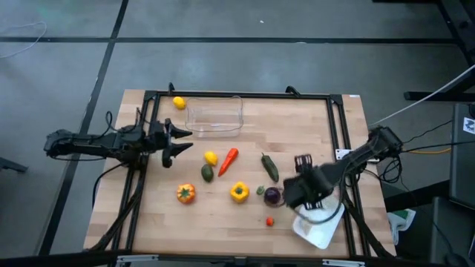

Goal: Sort produce into baskets
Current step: Put the bottom yellow lemon into the transparent bin

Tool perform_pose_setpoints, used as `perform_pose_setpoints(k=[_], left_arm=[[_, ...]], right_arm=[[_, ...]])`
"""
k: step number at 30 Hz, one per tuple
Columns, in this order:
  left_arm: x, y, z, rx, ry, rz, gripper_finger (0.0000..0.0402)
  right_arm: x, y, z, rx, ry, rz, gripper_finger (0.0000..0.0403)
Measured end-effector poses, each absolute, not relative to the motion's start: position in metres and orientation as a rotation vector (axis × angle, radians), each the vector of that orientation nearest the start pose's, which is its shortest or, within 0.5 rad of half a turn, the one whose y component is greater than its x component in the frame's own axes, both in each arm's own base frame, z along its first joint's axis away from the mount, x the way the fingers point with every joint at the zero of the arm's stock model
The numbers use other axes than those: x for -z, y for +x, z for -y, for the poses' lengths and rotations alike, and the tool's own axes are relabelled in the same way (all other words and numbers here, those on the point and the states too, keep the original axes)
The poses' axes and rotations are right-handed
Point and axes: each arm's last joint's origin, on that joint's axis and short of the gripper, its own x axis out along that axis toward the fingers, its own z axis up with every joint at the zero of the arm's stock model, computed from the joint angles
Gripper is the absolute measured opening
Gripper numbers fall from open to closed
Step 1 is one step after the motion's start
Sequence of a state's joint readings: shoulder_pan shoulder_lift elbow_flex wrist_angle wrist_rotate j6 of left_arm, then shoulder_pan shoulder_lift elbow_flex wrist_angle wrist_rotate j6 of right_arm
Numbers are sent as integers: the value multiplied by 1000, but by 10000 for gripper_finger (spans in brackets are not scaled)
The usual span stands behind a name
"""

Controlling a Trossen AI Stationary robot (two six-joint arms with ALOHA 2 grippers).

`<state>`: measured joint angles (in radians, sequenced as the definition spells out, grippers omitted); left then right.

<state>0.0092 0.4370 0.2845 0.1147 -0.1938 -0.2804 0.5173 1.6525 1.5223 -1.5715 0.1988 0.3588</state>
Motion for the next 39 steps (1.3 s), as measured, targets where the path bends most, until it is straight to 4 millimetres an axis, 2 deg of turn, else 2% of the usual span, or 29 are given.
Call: perform_pose_setpoints(k=[7,11,16,23,30,34,39], left_arm=[[-275,170,-5,-221,-279,-180,235],[-289,190,-5,-251,-284,-352,235],[-301,212,-7,-272,-283,-430,235],[-300,229,-23,-368,-391,-444,235],[-300,241,-45,-486,-566,-417,235],[-292,250,-48,-528,-729,-423,235],[-272,259,-48,-599,-1036,-499,235]], right_arm=[[-331,244,-80,197,-424,-1415,259],[-346,245,-48,224,-451,-1323,259],[-357,242,-8,263,-431,-1210,259],[-340,219,39,255,-343,-1114,259],[-313,200,66,278,-269,-1074,259],[-303,199,78,331,-240,-1069,259],[-299,203,89,366,-273,-1002,259]])
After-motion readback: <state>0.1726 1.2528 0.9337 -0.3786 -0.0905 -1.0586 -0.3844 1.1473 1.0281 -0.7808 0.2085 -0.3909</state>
